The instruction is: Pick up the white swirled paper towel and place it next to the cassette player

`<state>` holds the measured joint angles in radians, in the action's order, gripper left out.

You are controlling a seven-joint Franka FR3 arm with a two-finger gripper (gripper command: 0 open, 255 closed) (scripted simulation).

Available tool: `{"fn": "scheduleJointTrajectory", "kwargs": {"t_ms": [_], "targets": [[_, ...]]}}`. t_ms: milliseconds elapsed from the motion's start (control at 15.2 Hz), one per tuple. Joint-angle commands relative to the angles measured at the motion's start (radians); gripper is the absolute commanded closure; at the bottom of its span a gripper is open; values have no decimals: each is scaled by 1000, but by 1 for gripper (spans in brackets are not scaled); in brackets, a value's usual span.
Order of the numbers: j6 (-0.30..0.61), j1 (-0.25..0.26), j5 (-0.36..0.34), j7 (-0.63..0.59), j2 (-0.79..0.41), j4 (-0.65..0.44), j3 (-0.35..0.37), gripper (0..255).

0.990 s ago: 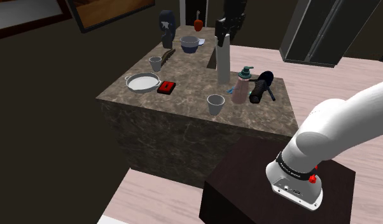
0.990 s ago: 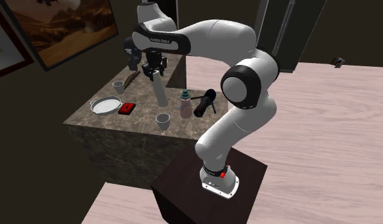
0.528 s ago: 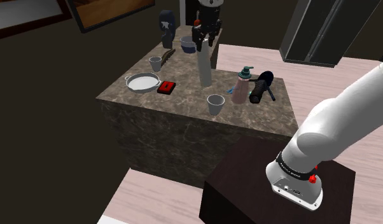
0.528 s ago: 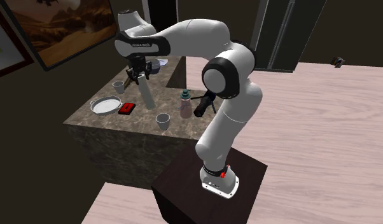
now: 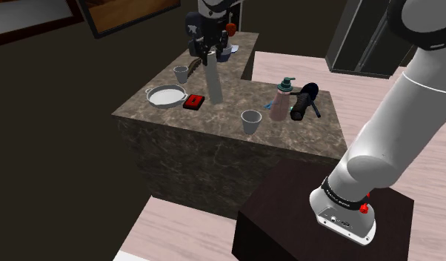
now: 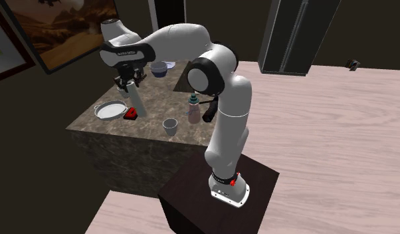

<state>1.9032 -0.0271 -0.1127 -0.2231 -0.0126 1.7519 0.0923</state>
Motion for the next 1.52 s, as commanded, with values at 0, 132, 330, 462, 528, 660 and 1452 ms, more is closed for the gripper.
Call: {"fn": "scheduleJointTrajectory", "kwargs": {"t_ms": [0, 132, 330, 462, 528, 660, 1452], "targets": [[-3, 13, -11, -28, -70, -69, 12, 255], [-10, 27, -23, -52, -146, -150, 21, 255], [-33, 52, -43, -83, -268, -289, 31, 255], [-56, 71, -57, -101, -356, -398, 34, 255], [-72, 82, -63, -109, -402, -459, 35, 255], [-111, 105, -75, -120, -504, -598, 34, 255], [-137, 153, -96, -142, -744, -861, 26, 255]]}}
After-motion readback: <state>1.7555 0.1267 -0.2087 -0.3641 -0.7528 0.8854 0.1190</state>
